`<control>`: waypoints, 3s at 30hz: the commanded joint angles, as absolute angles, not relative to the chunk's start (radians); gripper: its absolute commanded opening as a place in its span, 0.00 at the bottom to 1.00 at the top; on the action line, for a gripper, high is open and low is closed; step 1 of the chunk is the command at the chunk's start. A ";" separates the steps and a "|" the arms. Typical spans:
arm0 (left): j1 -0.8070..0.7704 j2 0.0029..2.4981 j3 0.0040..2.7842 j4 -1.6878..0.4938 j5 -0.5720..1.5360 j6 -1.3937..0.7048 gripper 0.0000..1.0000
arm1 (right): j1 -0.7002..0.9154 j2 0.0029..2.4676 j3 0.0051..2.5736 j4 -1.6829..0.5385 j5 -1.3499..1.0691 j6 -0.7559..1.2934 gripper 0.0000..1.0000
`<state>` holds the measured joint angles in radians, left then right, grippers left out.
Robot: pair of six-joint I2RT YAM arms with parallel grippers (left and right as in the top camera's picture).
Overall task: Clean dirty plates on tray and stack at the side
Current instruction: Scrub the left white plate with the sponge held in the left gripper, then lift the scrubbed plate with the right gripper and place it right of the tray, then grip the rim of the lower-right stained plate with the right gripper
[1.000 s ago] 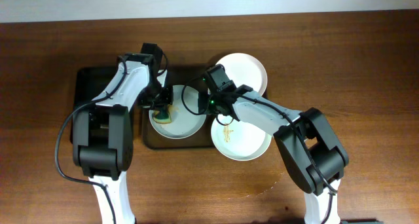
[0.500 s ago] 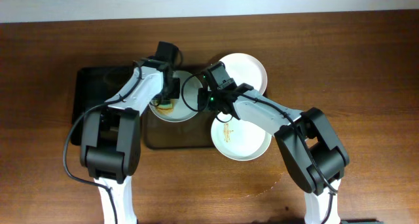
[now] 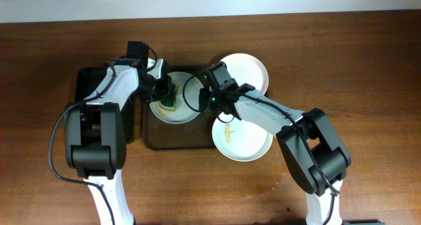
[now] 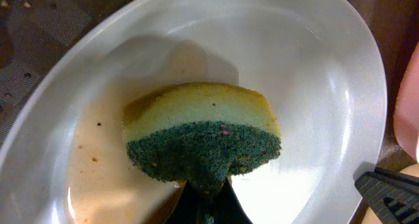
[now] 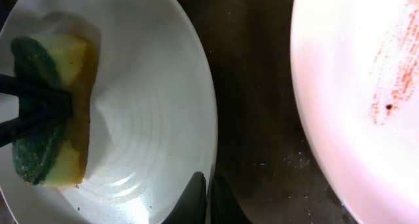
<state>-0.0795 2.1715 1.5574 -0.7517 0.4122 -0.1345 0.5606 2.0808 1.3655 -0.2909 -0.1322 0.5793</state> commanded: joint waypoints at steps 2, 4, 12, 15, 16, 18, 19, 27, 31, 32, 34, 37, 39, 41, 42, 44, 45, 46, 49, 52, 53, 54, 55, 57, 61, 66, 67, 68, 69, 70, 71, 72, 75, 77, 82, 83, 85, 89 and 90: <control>-0.119 2.199 1.542 -0.802 -0.055 -0.293 0.01 | 0.562 2.085 1.371 -0.302 -0.147 0.567 0.04; -0.168 2.199 1.542 -0.801 -0.241 -0.303 0.01 | 0.562 2.085 1.371 -0.307 -0.146 0.566 0.04; -0.160 2.199 1.541 -0.747 0.143 -0.212 0.01 | 0.562 2.139 1.371 -0.244 -0.155 0.594 0.18; -0.161 2.199 1.541 -0.747 0.145 -0.212 0.01 | 0.564 2.143 1.371 -0.206 -0.159 0.594 0.19; -0.160 2.199 1.541 -0.745 0.160 -0.212 0.01 | 0.564 2.146 1.371 -0.194 -0.159 0.597 0.18; -0.160 2.199 1.544 -0.746 0.169 -0.184 0.01 | 0.563 2.152 1.371 -0.186 -0.167 0.611 0.04; -0.159 2.195 1.565 -0.776 0.169 -0.165 0.01 | 0.562 2.152 1.371 -0.186 -0.183 0.611 0.04; 0.104 2.060 1.904 -1.042 0.285 -0.104 0.01 | 0.561 2.108 1.399 -0.252 -0.203 0.559 0.04; 0.211 2.060 1.904 -1.056 0.262 -0.103 0.01 | 0.598 1.988 1.591 -0.590 0.052 0.400 0.04; 0.211 2.060 1.904 -1.056 0.239 -0.103 0.01 | 0.624 1.982 1.653 -0.665 0.147 0.371 0.04; 0.210 2.060 1.904 -1.056 0.219 -0.103 0.01 | 0.675 1.982 1.736 -0.769 0.320 0.353 0.04; 0.211 2.060 1.904 -1.055 0.213 -0.103 0.01 | 0.811 1.982 1.769 -0.841 0.814 0.352 0.04; 0.210 2.060 1.904 -1.056 0.213 -0.103 0.01 | 0.921 1.982 1.769 -0.833 1.186 0.352 0.04; 0.210 2.060 1.904 -1.055 0.213 -0.103 0.01 | 0.996 1.982 1.769 -0.820 1.428 0.352 0.04; 0.211 2.060 1.904 -1.053 0.213 -0.103 0.01 | 1.028 1.982 1.769 -0.808 1.517 0.352 0.04; 0.210 2.060 1.903 -1.053 0.213 -0.103 0.01 | 1.067 1.982 1.769 -0.804 1.593 0.352 0.04; 0.210 2.060 1.903 -1.053 0.213 -0.103 0.01 | 1.073 1.982 1.769 -0.804 1.592 0.352 0.04; 0.210 2.060 1.903 -1.053 0.213 -0.103 0.01 | 1.073 1.982 1.769 -0.804 1.592 0.352 0.04; 0.210 2.061 1.903 -1.053 0.213 -0.103 0.01 | 1.049 1.982 1.769 -0.835 1.291 0.351 0.04; 0.210 2.061 1.903 -1.053 0.213 -0.103 0.01 | 0.937 1.964 1.769 -0.885 0.833 0.364 0.04; 0.210 2.061 1.903 -1.053 0.213 -0.103 0.01 | 0.891 1.945 1.769 -0.897 0.710 0.379 0.04; 0.210 2.061 1.903 -1.053 0.213 -0.103 0.01 | 0.815 1.905 1.769 -0.902 0.521 0.378 0.04; 0.210 2.061 1.903 -1.053 0.213 -0.103 0.01 | 0.728 1.860 1.769 -0.907 0.392 0.377 0.04; 0.209 2.061 1.902 -1.053 0.213 -0.103 0.01 | 0.519 1.774 1.769 -0.953 0.149 0.378 0.04; 0.209 2.061 1.901 -1.053 0.213 -0.103 0.01 | 0.032 1.731 1.742 -1.134 -0.009 0.372 0.04; 0.209 2.061 1.901 -1.053 0.213 -0.103 0.01 | -0.305 1.731 1.438 -0.916 -0.046 0.359 0.04; 0.209 2.061 1.901 -1.053 0.213 -0.103 0.01 | -0.343 1.731 1.340 -0.831 -0.047 0.359 0.04; 0.209 2.061 1.901 -1.052 0.213 -0.103 0.01 | -0.368 1.731 1.264 -0.763 -0.046 0.359 0.04; 0.209 2.061 1.901 -1.052 0.213 -0.103 0.01 | -0.375 1.731 1.209 -0.706 -0.045 0.358 0.04; 0.209 2.061 1.901 -1.052 0.213 -0.103 0.01 | -0.374 1.735 1.177 -0.662 -0.046 0.351 0.05; 0.207 2.061 1.901 -1.052 0.213 -0.103 0.01 | -0.373 1.741 1.172 -0.665 -0.057 0.351 0.18; 0.203 2.061 1.901 -1.049 0.213 -0.103 0.01 | -0.374 1.734 1.175 -0.672 -0.149 0.342 0.32; 0.192 2.061 1.901 -1.041 0.212 -0.103 0.01 | -0.355 1.629 1.256 -0.807 -0.418 0.329 0.32; 0.185 2.061 1.901 -1.031 0.213 -0.103 0.01 | -0.263 1.543 1.257 -0.900 -0.434 0.329 0.33; 0.144 2.061 1.901 -1.017 0.179 -0.103 0.01 | 0.093 1.595 1.109 -1.034 -0.242 0.534 0.32; 0.137 2.061 1.901 -1.010 0.175 -0.103 0.01 | 0.146 1.609 1.059 -0.983 -0.241 0.553 0.32; 0.130 2.061 1.901 -1.003 0.175 -0.103 0.01 | 0.190 1.625 1.026 -0.945 -0.194 0.598 0.32; 0.127 2.061 1.901 -1.005 0.175 -0.103 0.01 | 0.234 1.664 1.014 -0.901 -0.149 0.604 0.33; 0.127 2.061 1.901 -1.004 0.175 -0.103 0.01 | 0.247 1.686 1.014 -0.899 -0.149 0.604 0.32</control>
